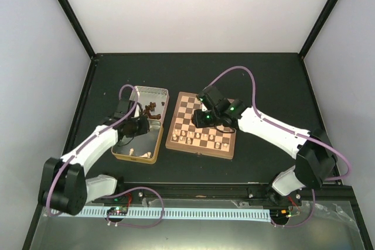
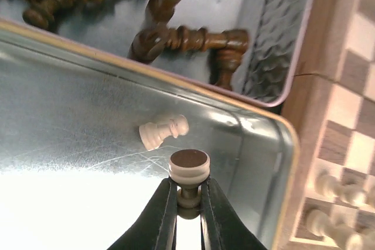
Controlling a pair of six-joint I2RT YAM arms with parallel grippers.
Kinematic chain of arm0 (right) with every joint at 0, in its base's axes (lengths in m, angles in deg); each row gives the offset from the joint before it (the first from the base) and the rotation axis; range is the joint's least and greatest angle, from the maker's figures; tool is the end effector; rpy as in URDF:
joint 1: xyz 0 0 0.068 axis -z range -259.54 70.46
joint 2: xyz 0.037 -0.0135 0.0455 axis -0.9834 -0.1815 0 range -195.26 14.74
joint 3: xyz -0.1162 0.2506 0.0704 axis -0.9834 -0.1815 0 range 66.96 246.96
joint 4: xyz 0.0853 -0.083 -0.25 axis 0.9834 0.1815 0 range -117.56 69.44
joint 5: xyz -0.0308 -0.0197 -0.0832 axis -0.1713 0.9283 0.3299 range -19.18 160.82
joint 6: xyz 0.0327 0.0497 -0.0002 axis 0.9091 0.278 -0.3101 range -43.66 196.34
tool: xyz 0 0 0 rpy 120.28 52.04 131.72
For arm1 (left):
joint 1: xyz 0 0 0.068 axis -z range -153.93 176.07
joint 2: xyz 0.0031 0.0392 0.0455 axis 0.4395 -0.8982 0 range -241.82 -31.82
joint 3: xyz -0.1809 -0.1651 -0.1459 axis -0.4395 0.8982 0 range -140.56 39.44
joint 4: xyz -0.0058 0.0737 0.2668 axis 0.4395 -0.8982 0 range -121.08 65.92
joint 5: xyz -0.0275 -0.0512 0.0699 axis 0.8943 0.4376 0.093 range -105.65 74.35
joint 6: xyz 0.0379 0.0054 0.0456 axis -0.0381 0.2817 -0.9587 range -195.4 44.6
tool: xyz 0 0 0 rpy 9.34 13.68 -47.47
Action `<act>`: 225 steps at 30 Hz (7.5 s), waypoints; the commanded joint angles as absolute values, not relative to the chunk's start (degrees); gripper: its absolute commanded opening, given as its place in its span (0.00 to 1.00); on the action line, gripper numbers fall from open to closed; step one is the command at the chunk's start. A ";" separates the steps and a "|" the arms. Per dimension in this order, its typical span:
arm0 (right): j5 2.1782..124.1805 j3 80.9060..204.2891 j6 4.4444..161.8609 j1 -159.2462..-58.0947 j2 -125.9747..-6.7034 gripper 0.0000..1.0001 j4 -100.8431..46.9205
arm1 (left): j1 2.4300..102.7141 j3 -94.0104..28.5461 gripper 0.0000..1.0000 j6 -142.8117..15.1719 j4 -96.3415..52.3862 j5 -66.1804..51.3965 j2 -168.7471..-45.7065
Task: Set up the chess pieces on the board
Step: Pick up the chess piece from the storage box, then place the chess piece on the chessboard.
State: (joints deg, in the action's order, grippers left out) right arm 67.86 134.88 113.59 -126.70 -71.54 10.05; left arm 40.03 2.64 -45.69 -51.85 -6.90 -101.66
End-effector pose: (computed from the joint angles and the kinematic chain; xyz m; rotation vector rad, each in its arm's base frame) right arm 0.2260 0.2471 0.2667 -0.2516 2.6603 0.6003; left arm 0.2250 -0.0629 0.1787 -0.3154 2.6710 -0.4513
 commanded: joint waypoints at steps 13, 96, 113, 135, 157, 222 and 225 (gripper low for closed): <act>49.95 132.99 120.20 -129.79 -74.10 0.50 -18.00 | 40.31 0.59 0.01 -48.48 -49.71 9.49 -86.17; 42.69 120.01 174.53 -125.41 -62.43 0.07 -54.01 | 53.56 6.48 0.09 -44.33 -0.08 17.08 -79.16; 60.76 113.37 145.09 -119.23 -46.28 0.69 -22.84 | 55.12 -11.33 0.02 -54.35 -51.60 9.01 -90.55; 108.94 105.73 142.14 -118.74 -15.81 0.67 22.17 | 78.61 -60.33 0.02 -56.98 -85.36 -1.17 -143.58; 105.69 102.76 142.61 -118.71 -11.49 0.65 21.34 | 80.30 -72.35 0.08 -55.04 -90.49 1.91 -159.32; 103.87 103.41 140.97 -118.71 -11.22 0.65 19.78 | 78.40 -70.52 0.28 -53.42 -86.15 0.25 -152.01; 103.72 103.60 140.53 -118.74 -11.50 0.65 19.05 | 76.82 -65.93 0.31 -52.87 -82.35 -0.82 -145.35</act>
State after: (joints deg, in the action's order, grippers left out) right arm 103.18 102.82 141.11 -118.94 -11.43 21.11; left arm 78.98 -69.49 -54.27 -87.48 1.49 -155.72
